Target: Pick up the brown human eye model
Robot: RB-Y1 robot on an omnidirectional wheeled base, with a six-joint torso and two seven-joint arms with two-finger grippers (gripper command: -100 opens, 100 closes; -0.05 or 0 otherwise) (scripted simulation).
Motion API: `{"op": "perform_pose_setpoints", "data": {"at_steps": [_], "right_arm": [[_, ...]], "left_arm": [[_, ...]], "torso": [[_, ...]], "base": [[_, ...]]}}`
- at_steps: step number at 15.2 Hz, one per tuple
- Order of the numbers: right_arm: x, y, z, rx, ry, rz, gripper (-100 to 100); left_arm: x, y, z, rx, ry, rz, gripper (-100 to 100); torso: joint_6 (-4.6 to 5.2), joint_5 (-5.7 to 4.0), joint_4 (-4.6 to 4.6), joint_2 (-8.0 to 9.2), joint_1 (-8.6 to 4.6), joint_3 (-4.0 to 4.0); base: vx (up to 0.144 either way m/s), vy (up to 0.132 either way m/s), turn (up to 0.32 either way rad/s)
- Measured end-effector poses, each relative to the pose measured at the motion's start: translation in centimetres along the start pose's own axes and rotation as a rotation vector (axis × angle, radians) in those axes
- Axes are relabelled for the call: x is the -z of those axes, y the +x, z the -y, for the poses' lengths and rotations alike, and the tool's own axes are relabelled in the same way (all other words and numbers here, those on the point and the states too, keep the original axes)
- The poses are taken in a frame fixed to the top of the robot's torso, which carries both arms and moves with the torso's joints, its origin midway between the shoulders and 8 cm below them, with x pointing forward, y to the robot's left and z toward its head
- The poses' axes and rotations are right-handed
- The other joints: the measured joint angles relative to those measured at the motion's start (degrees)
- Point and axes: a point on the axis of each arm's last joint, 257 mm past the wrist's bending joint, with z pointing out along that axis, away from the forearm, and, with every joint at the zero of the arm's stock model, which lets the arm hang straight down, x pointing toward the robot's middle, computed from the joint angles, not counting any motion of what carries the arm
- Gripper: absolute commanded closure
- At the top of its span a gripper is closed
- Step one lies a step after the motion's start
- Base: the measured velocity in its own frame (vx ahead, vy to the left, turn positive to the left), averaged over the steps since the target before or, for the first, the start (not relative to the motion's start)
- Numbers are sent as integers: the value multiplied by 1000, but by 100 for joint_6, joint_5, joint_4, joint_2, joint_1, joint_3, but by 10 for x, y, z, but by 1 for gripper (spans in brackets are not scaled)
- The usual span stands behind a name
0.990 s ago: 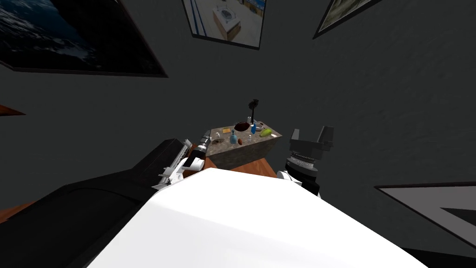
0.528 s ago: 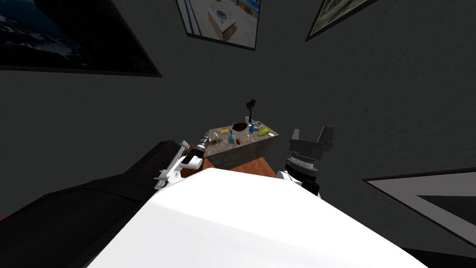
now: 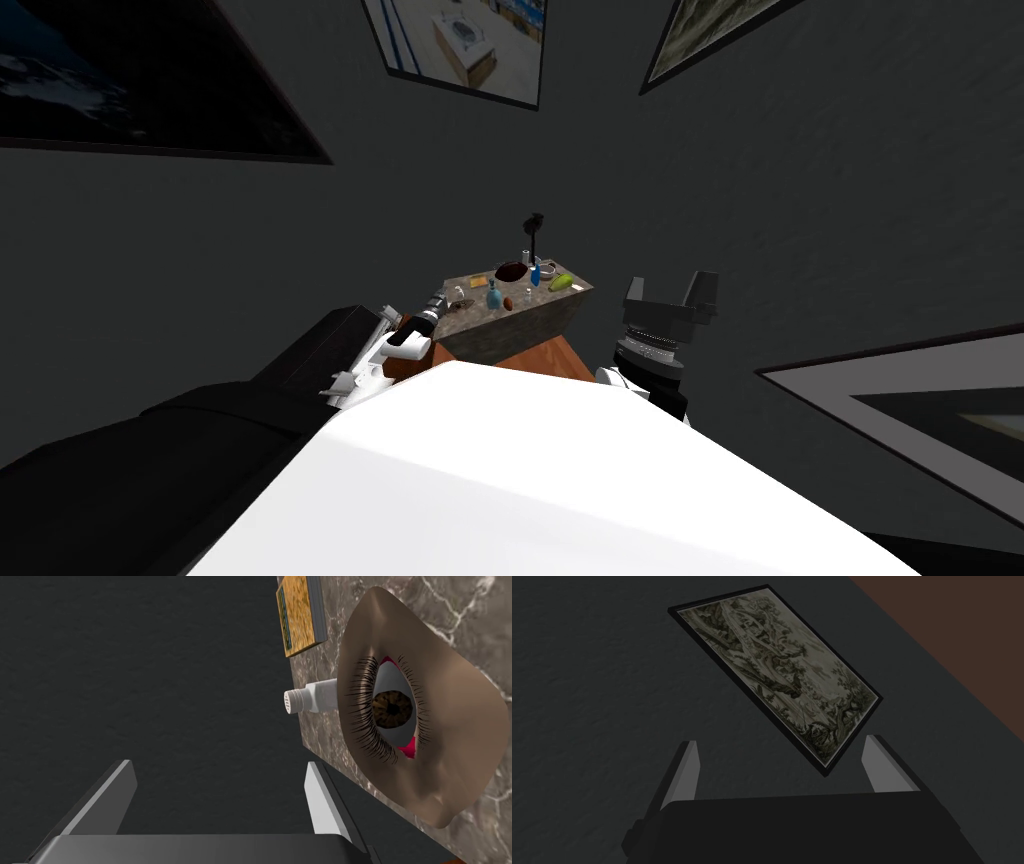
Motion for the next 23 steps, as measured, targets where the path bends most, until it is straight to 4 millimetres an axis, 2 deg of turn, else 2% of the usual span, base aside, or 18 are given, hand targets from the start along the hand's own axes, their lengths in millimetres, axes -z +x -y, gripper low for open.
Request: {"op": "perform_pose_setpoints", "data": {"at_steps": [6,9,23], "right_arm": [[0,0,0,0,0,0,0],[0,0,0,0,0,0,0],[0,0,0,0,0,0,0]], "left_arm": [[-7,-20,-22,43,-110,22,-100],[-6,-30,-37,68,-170,37,-100],[-1,-77,-83,181,-419,126,-100]], "torso": [[2,0,0,-1,1,-1],[1,0,0,-1,-2,-1],[0,0,-1,-2,0,-1]], "base": [[-3,-13,-63],[-2,-19,-81],[0,-16,-78]]}}
